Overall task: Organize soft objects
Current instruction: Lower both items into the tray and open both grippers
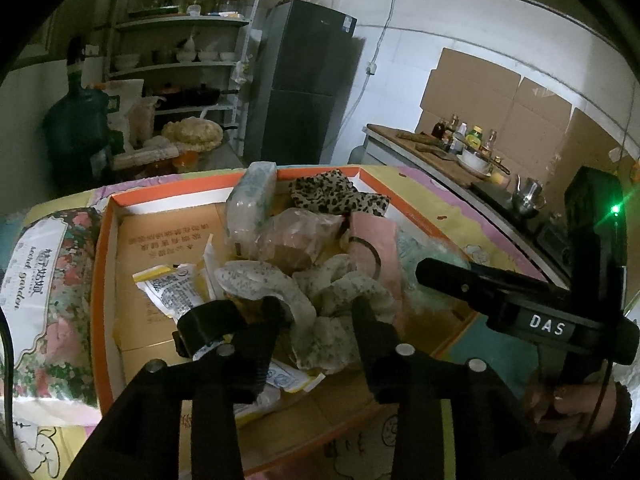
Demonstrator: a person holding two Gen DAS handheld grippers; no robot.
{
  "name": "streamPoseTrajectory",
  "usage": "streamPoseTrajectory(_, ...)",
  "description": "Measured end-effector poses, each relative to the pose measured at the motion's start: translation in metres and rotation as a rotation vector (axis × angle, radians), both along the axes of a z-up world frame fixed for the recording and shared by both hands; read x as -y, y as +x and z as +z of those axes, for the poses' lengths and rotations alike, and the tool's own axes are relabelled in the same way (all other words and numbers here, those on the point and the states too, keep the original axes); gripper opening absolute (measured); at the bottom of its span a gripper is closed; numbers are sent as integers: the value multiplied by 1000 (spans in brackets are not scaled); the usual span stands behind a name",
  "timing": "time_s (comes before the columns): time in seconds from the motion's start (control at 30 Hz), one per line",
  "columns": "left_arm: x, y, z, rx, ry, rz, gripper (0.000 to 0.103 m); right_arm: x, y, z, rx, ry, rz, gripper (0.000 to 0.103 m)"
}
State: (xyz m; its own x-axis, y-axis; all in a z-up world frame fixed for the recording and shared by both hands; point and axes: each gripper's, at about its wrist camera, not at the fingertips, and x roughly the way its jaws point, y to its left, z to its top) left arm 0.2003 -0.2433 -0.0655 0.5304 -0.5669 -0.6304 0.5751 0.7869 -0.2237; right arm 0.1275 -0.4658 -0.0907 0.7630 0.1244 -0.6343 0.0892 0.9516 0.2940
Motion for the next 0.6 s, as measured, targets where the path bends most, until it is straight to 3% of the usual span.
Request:
streamPoseTrajectory(0.07, 0, -2, 2, 6, 2, 3, 42, 1, 0, 0, 3, -5, -5, 74)
streamPoseTrajectory(0.6, -21, -18, 24, 47, -45, 35, 43, -4, -28, 22, 69, -2, -27, 74)
